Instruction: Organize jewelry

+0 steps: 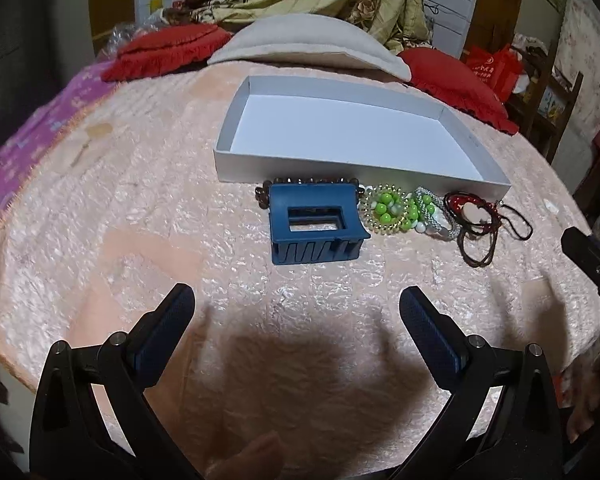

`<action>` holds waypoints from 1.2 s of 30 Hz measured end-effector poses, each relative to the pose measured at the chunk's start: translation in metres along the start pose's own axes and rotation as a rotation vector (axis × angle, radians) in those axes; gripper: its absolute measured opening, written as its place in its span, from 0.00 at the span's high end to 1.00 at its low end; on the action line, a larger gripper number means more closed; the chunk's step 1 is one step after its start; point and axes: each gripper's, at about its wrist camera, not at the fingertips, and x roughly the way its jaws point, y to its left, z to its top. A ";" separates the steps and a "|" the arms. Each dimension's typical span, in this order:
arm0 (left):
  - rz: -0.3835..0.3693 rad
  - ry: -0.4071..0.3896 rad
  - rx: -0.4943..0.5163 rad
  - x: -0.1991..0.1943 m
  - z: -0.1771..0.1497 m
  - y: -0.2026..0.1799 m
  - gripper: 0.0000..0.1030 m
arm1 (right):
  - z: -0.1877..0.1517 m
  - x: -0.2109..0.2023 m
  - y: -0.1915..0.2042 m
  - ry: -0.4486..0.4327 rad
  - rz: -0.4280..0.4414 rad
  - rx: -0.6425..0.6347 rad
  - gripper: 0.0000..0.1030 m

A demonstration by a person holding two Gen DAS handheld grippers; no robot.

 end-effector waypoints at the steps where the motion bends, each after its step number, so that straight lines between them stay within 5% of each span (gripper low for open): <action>1: 0.020 -0.005 0.011 -0.001 0.000 -0.002 0.01 | 0.000 -0.001 0.001 -0.001 -0.004 -0.011 0.00; 36: 0.066 -0.008 0.017 0.007 -0.008 -0.010 0.01 | -0.003 0.003 0.016 0.003 -0.025 -0.107 0.00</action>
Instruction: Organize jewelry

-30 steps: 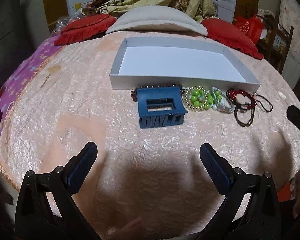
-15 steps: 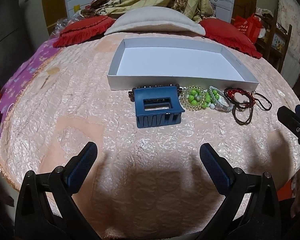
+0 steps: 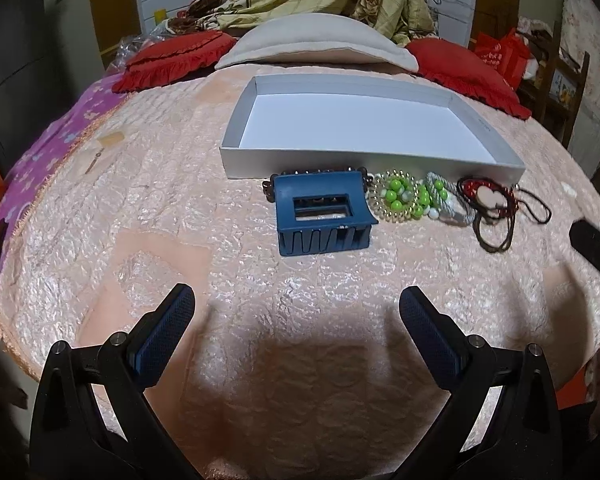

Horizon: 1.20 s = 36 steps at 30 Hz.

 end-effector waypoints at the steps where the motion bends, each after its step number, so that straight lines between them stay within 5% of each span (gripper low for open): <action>1: -0.014 -0.004 -0.013 0.000 0.002 0.002 0.01 | 0.000 0.002 -0.001 0.010 -0.005 0.002 0.00; 8: -0.031 0.054 -0.036 0.020 0.020 -0.001 0.01 | -0.002 0.003 -0.008 0.034 0.017 0.027 0.00; 25: 0.025 0.027 -0.001 0.021 0.025 -0.010 0.01 | -0.002 0.001 -0.012 0.035 0.023 0.027 0.00; 36: -0.048 0.072 -0.093 0.027 0.022 0.008 0.01 | -0.003 0.007 -0.005 0.046 0.000 0.002 0.00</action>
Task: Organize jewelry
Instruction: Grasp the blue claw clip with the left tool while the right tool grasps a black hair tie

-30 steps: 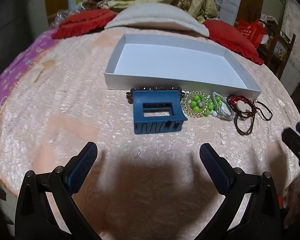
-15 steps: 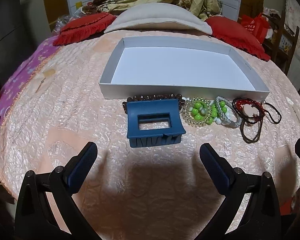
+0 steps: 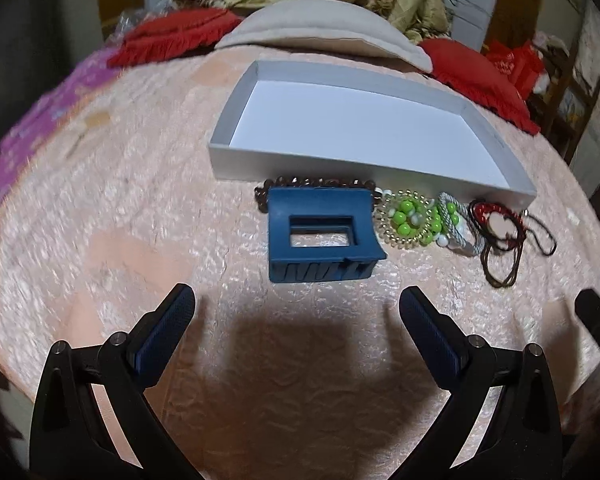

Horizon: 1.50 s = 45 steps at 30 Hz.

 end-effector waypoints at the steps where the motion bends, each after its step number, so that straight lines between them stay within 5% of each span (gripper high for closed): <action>1: -0.016 0.003 -0.018 0.001 0.002 0.002 0.01 | 0.000 0.000 0.000 0.000 0.000 0.002 0.00; 8: -0.016 0.029 -0.039 0.019 0.016 -0.011 0.01 | 0.000 0.000 -0.001 0.002 0.008 -0.001 0.00; 10: -0.001 0.018 -0.037 0.022 0.018 -0.014 0.09 | 0.000 0.000 -0.001 0.001 0.008 0.001 0.00; 12: 0.001 0.011 -0.033 0.023 0.017 -0.013 0.38 | -0.001 -0.001 -0.003 0.001 0.007 0.008 0.00; 28: -0.039 -0.071 0.002 -0.020 0.003 0.000 0.38 | 0.001 0.017 -0.042 0.086 0.017 0.084 0.00; 33: -0.063 -0.051 -0.043 -0.019 0.007 0.008 0.38 | 0.010 0.020 -0.049 0.040 0.007 -0.014 0.01; 34: -0.067 -0.054 -0.047 -0.021 0.007 0.008 0.38 | 0.013 0.026 -0.048 0.043 -0.009 -0.059 0.03; 38: -0.086 -0.052 -0.050 -0.021 0.008 0.008 0.38 | 0.018 0.050 -0.053 0.075 -0.056 -0.112 0.35; 45: -0.109 -0.023 -0.059 -0.016 0.009 0.008 0.38 | 0.029 0.076 -0.055 0.084 0.055 -0.154 0.63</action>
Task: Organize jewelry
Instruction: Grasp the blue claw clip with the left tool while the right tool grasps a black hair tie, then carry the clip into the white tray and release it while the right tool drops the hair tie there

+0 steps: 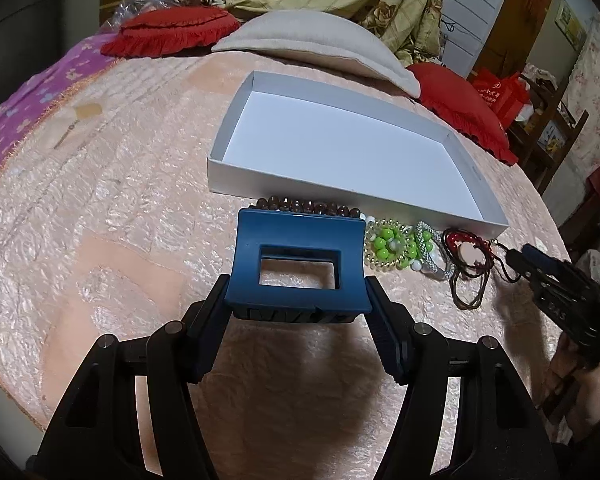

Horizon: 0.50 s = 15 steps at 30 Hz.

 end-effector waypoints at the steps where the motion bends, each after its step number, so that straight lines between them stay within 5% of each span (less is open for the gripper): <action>1: -0.001 0.001 -0.001 0.000 0.000 0.001 0.38 | 0.000 0.005 0.001 0.010 0.013 -0.006 0.66; 3: -0.002 0.001 -0.004 0.001 0.001 0.001 0.38 | -0.001 0.013 0.001 0.037 0.025 -0.013 0.75; 7: 0.002 0.000 -0.001 0.002 0.001 0.001 0.38 | -0.007 0.022 0.001 0.080 0.025 -0.035 0.78; 11: 0.016 -0.003 -0.002 0.003 0.001 0.002 0.38 | -0.010 0.022 0.003 0.084 0.024 -0.044 0.97; 15: 0.026 -0.010 -0.012 0.003 0.001 0.004 0.38 | -0.010 0.009 0.003 0.064 0.037 -0.007 0.97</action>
